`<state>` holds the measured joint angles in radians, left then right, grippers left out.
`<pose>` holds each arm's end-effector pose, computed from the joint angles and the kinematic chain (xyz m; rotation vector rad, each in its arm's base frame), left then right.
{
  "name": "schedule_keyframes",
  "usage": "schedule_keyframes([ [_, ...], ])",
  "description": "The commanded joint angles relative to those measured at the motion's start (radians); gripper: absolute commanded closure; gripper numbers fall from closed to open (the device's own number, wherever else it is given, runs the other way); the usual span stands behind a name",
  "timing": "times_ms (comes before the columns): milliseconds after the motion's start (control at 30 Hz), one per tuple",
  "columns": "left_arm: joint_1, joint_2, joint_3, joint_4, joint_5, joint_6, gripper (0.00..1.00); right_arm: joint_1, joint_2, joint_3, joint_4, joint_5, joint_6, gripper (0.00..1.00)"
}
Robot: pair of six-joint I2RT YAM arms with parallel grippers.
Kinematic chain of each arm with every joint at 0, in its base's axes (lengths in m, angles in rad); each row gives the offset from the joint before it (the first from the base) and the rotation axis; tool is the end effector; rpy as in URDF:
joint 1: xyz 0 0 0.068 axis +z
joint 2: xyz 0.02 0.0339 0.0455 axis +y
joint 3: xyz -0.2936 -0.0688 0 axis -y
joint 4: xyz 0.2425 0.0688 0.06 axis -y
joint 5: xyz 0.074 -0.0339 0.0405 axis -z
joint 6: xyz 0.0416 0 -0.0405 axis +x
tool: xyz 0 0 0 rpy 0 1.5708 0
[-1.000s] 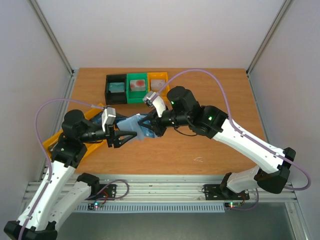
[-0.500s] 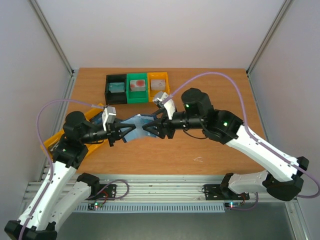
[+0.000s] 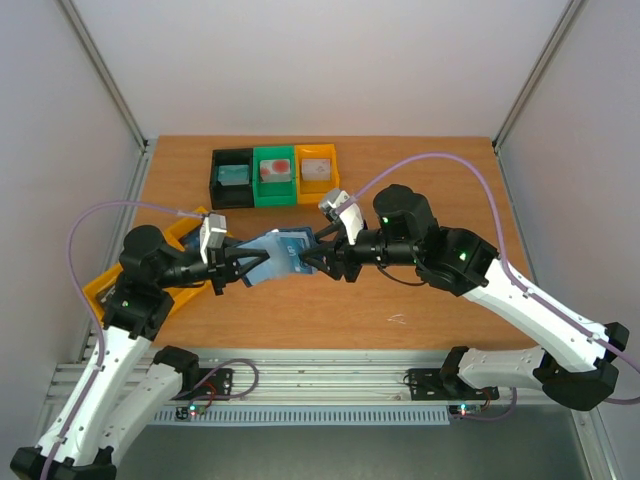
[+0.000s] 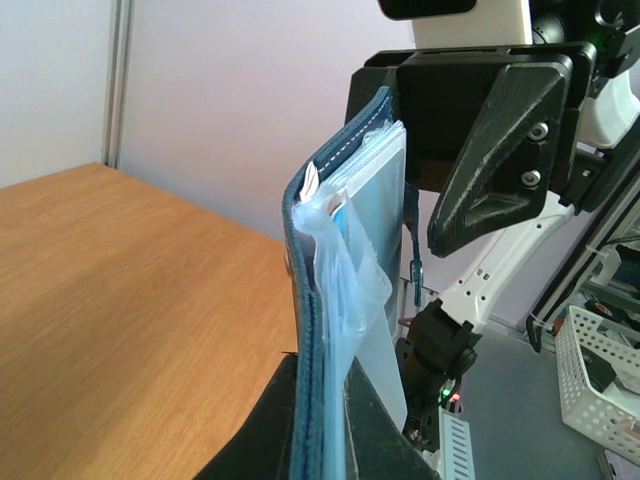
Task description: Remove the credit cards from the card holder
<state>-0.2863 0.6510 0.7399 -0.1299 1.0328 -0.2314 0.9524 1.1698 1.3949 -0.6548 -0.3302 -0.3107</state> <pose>0.1030 -0.0676 0.3688 0.8717 1.4999 -1.2103 0.1232 0.1964 0.4492 -1.3816 1.5190 0.7360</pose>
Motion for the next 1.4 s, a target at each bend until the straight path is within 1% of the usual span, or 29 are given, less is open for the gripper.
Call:
schedule_keyframes([
  [0,0.006,-0.013,0.019,0.042,0.062,0.026,1.00,-0.006,0.006,0.008,0.037,-0.016,0.011,0.54],
  [67,0.004,-0.013,0.019,0.034,0.064,0.035,1.00,-0.006,0.015,0.018,0.038,-0.018,0.014,0.54],
  [100,0.005,-0.016,0.019,0.028,0.059,0.038,1.00,-0.006,0.020,0.022,0.038,-0.027,0.016,0.56],
  [167,0.007,-0.018,0.021,0.021,0.054,0.046,1.00,-0.006,0.030,0.025,0.039,-0.053,0.014,0.68],
  [267,0.009,-0.021,0.026,0.017,0.044,0.051,1.00,-0.006,0.034,0.023,0.032,-0.053,0.014,0.96],
  [300,0.011,-0.026,0.024,0.016,0.036,0.050,1.00,-0.006,0.034,0.023,0.031,-0.047,0.020,0.99],
  [367,0.018,-0.036,0.015,0.005,-0.010,0.046,1.00,-0.006,0.028,0.023,0.023,-0.042,0.024,0.99],
  [400,0.022,-0.041,0.007,-0.019,-0.077,0.047,0.93,-0.006,0.026,0.024,0.012,-0.023,0.024,0.99],
  [467,0.036,-0.048,-0.004,-0.079,-0.288,0.047,0.70,-0.006,0.022,0.028,-0.018,0.036,0.032,0.99],
  [500,0.047,-0.044,-0.007,-0.112,-0.420,0.048,0.62,-0.006,0.022,0.031,-0.037,0.086,0.044,0.99],
  [567,0.076,-0.030,-0.017,-0.176,-0.682,0.045,0.56,-0.006,0.039,0.049,-0.107,0.235,0.085,0.99],
  [600,0.096,-0.018,-0.021,-0.208,-0.790,0.041,0.56,-0.006,0.058,0.067,-0.169,0.357,0.114,0.99],
  [633,0.110,-0.006,-0.022,-0.236,-0.867,0.042,0.56,-0.006,0.088,0.091,-0.255,0.480,0.142,0.99],
  [667,0.122,0.000,-0.023,-0.256,-0.902,0.058,0.56,-0.006,0.124,0.118,-0.349,0.623,0.179,0.99],
  [700,0.126,-0.002,-0.027,-0.265,-0.892,0.081,0.56,-0.006,0.172,0.154,-0.447,0.742,0.219,0.99],
  [733,0.126,-0.010,-0.030,-0.269,-0.844,0.104,0.55,-0.006,0.220,0.210,-0.542,0.817,0.248,0.99],
  [767,0.127,-0.024,-0.033,-0.268,-0.761,0.130,0.55,-0.004,0.265,0.249,-0.609,0.850,0.263,0.99],
  [833,0.126,-0.048,-0.040,-0.241,-0.620,0.133,0.55,0.007,0.330,0.305,-0.664,0.852,0.261,0.99],
  [900,0.125,-0.056,-0.045,-0.198,-0.468,0.127,0.56,0.026,0.365,0.327,-0.637,0.813,0.235,0.99],
  [1000,0.112,-0.052,-0.027,-0.147,-0.282,0.096,0.57,0.029,0.386,0.337,-0.542,0.675,0.222,0.99],
  [1133,0.030,-0.028,-0.005,-0.117,-0.138,0.025,0.62,0.030,0.391,0.323,-0.404,0.467,0.219,0.99],
  [1233,-0.032,-0.007,0.003,-0.116,-0.084,0.026,0.66,0.029,0.383,0.306,-0.309,0.312,0.195,0.99],
  [1367,-0.060,0.004,-0.020,-0.084,-0.083,0.013,0.69,0.029,0.327,0.248,-0.169,0.116,0.147,0.99],
])
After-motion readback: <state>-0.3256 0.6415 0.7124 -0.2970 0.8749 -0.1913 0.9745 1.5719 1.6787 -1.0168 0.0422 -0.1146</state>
